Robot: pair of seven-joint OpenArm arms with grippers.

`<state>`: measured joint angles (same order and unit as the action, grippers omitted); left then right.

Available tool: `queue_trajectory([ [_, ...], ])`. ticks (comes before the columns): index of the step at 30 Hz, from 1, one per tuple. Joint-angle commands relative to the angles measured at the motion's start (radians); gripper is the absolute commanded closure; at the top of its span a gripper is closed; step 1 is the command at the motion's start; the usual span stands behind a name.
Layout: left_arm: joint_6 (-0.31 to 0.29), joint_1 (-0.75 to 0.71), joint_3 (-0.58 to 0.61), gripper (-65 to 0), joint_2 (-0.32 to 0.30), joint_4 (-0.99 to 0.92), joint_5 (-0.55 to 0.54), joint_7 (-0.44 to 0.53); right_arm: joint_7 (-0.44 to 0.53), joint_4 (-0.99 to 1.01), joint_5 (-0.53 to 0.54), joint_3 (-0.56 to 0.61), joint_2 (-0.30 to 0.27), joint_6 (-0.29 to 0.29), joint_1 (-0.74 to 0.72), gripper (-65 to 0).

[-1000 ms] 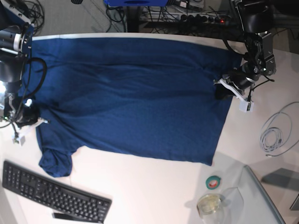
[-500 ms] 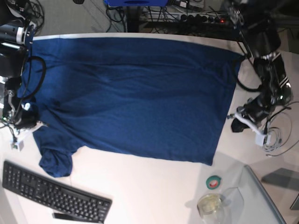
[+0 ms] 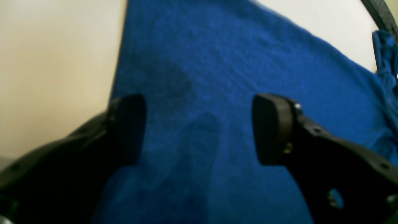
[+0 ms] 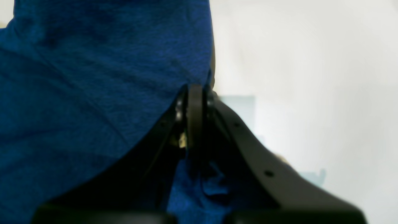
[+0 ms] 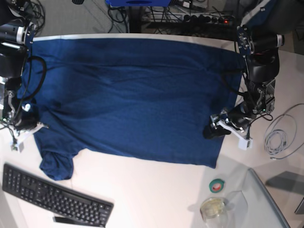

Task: Layout the t-shirt on the table in an organized manner, then fold the t-shirt properly
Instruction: 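Grasp the hem corner with the left gripper and pull it outward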

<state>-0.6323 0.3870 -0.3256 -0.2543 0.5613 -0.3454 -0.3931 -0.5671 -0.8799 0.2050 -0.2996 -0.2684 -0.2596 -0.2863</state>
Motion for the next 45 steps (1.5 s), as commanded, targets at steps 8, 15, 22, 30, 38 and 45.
queue_trajectory([
  [8, 0.01, -0.004, -0.002, -40.8, -0.021, -0.004, 0.004, 0.027, 0.02, -0.02, 0.006, -0.006, -0.022, -0.004, -0.014, 0.0],
  [15, 0.01, -0.021, -0.002, 0.0, -0.018, 0.001, 0.004, 0.023, 0.02, -0.02, 0.006, -0.006, -0.021, -0.004, -0.014, 0.0],
  [22, 0.01, -0.013, -0.004, 0.0, -0.017, 0.003, 0.004, 0.021, 0.02, -0.02, 0.006, -0.006, -0.019, -0.004, -0.014, 0.0],
  [30, 0.01, -0.024, -0.004, 0.0, -0.017, 0.116, 0.002, -0.066, 0.019, -0.02, 0.006, -0.006, -0.021, -0.004, -0.014, 0.0],
  [38, 0.01, -0.072, -0.172, -17.8, -0.02, 0.299, 0.013, -0.192, 0.019, -0.02, 0.006, -0.005, -0.021, -0.004, -0.014, 0.0],
  [45, 0.01, -0.062, -0.126, -58.7, -0.024, 0.259, 0.015, -0.163, 0.019, -0.02, 0.006, -0.002, -0.019, -0.004, -0.014, 0.0],
])
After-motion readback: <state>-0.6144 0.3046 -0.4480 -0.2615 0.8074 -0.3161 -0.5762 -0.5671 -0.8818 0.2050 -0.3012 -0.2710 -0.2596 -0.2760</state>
